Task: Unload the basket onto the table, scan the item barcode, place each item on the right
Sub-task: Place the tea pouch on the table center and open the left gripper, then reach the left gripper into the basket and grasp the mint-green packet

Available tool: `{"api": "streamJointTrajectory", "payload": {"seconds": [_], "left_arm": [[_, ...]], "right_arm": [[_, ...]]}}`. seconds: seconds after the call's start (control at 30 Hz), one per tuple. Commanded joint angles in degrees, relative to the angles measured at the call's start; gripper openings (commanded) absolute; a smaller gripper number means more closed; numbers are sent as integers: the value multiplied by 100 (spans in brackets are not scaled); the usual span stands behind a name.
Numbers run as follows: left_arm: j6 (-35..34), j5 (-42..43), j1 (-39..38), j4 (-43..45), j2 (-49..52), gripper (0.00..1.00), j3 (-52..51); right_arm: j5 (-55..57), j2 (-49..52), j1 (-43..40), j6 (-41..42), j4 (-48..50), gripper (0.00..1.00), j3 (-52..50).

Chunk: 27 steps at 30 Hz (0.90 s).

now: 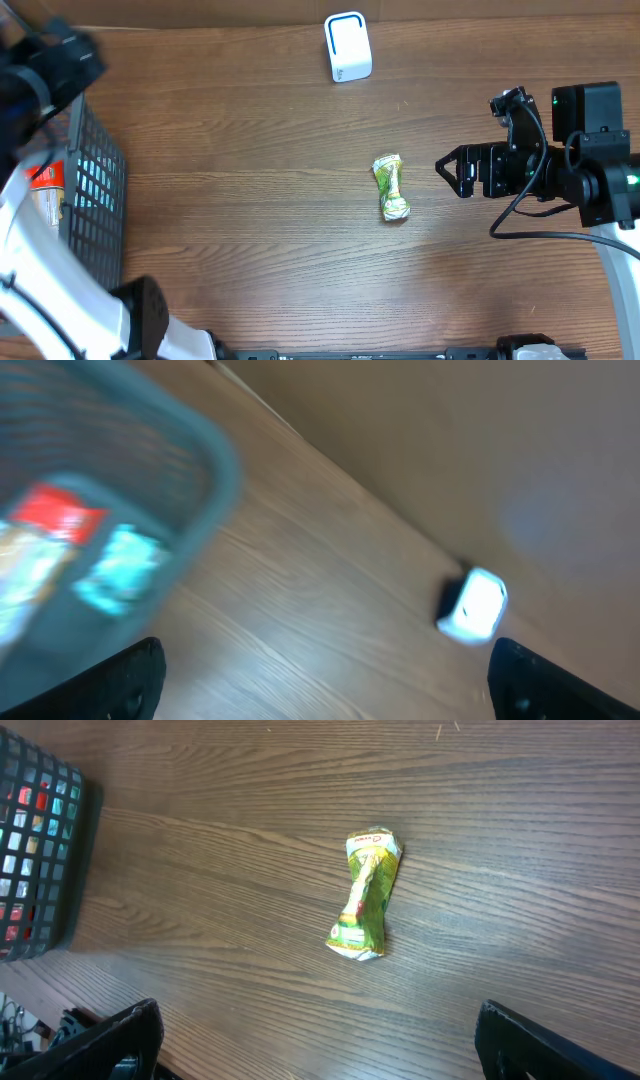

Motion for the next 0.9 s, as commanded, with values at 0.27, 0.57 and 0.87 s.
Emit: {"api": "streamJointTrajectory", "payload": {"seconds": [0.27,0.57,0.87], "left_arm": [[520,212,3091,254,-511,100,-2785],[612,330,3141,2452,-387,99,-5672],[577,-101,2435,4540,-330,99,-7399]], "right_arm": [[251,-13,17,17,-214,100,131],[251,-13,17,17,-199,100,131],[249,-13,17,20,-352,100,131]]}}
